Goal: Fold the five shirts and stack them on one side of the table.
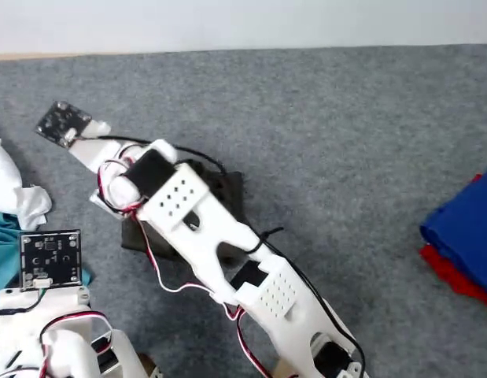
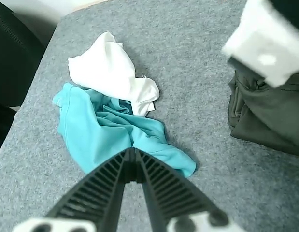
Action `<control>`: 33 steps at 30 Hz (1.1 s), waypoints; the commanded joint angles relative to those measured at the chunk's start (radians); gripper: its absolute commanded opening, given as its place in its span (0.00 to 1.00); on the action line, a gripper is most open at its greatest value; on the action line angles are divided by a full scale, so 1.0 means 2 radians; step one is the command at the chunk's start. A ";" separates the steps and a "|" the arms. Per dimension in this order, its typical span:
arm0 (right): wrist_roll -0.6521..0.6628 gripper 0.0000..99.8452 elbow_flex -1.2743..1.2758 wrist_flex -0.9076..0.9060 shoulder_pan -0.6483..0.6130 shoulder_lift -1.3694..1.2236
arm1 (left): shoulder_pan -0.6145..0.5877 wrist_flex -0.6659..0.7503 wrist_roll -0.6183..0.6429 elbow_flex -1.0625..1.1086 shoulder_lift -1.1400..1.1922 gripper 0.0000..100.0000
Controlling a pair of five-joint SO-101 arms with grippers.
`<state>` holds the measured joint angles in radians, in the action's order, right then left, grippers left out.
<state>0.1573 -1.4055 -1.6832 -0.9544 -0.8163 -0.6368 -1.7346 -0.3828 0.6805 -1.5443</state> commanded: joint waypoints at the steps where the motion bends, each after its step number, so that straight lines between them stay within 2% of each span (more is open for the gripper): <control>1: 0.004 0.35 -0.107 -0.053 0.026 0.007 | -0.002 -0.003 -0.003 -0.001 -0.001 0.00; 4: 0.004 0.34 -0.099 -0.056 0.076 0.010 | -0.002 -0.003 -0.003 -0.001 -0.001 0.00; 10: 0.004 0.17 -0.024 -0.056 0.129 0.010 | -0.002 -0.003 -0.003 -0.001 -0.001 0.00; 16: 0.003 0.08 0.057 -0.056 0.117 0.010 | -0.002 -0.003 -0.003 -0.001 -0.001 0.00; 24: 0.003 0.07 0.166 -0.048 0.100 -0.020 | -0.002 -0.002 -0.003 -0.001 0.000 0.00; 28: 0.003 0.07 0.167 -0.048 0.086 -0.059 | -0.002 -0.002 -0.003 -0.001 0.000 0.00; 33: 0.003 0.07 0.167 -0.048 0.035 -0.082 | -0.002 -0.002 -0.003 -0.001 0.000 0.00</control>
<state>0.1573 -1.0648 -1.7538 -0.8224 -0.9958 -0.6368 -1.7346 -0.3828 0.6805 -1.5443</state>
